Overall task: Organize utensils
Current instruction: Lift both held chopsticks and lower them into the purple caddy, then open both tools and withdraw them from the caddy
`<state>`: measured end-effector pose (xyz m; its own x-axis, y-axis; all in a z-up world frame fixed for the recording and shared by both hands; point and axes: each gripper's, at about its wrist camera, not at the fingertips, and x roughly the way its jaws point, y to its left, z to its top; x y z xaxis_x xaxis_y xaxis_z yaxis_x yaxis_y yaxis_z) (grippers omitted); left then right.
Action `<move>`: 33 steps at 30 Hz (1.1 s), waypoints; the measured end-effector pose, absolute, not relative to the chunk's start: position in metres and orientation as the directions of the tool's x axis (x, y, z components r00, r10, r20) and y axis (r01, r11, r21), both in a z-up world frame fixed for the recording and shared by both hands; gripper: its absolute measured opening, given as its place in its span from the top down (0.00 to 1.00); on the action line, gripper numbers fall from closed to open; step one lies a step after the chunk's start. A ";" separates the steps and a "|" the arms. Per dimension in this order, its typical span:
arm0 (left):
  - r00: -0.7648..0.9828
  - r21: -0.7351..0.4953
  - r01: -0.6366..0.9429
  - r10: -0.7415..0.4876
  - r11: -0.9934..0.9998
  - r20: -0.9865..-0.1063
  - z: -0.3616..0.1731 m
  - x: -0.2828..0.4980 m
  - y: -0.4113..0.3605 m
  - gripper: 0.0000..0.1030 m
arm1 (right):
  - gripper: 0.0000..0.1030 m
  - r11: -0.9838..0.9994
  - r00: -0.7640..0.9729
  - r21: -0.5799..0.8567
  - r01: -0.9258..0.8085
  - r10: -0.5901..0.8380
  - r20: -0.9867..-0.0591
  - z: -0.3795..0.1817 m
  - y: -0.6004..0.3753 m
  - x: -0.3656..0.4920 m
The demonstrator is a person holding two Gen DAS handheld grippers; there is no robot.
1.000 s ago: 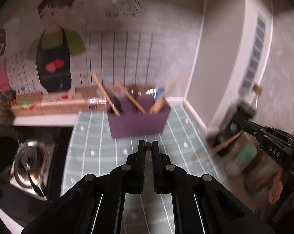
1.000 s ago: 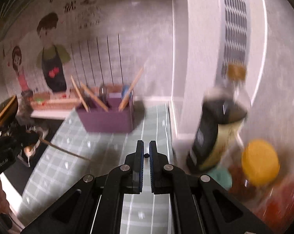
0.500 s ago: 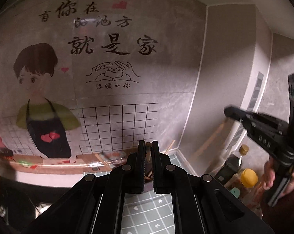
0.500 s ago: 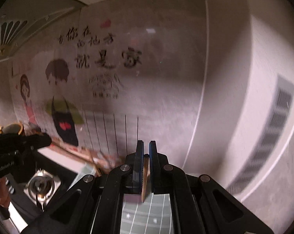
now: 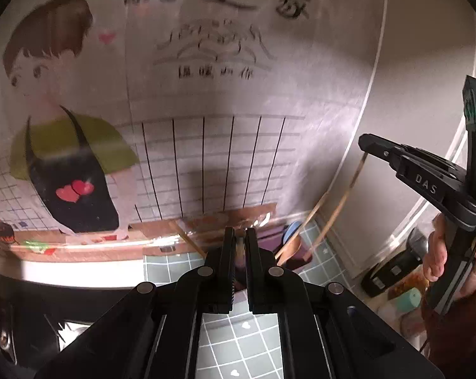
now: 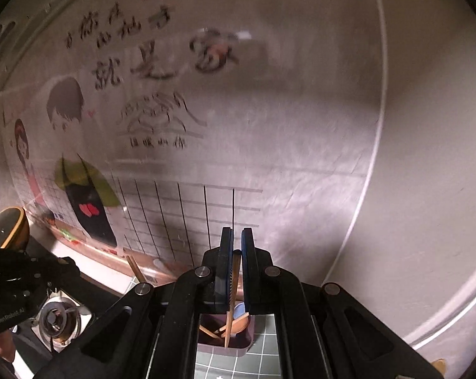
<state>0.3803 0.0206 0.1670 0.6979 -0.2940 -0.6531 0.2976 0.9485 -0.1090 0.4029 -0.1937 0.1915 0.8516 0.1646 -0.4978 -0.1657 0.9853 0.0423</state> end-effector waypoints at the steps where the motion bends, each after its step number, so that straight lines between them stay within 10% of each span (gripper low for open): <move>1: 0.685 -0.117 0.296 -0.296 0.948 -0.666 0.161 0.384 0.020 0.94 | 0.95 0.986 0.846 0.045 -0.163 0.163 -0.508 0.185 -0.192 0.408; 20: 0.611 -0.285 0.192 -0.342 0.939 -0.714 0.063 0.447 0.025 0.89 | 0.94 0.981 0.686 0.108 -0.160 0.189 -0.703 0.074 -0.186 0.459; 33: 0.803 -0.175 0.084 -0.171 0.981 -0.571 0.099 0.352 0.018 0.76 | 0.71 0.986 0.824 0.127 -0.104 0.157 -0.544 0.104 -0.224 0.356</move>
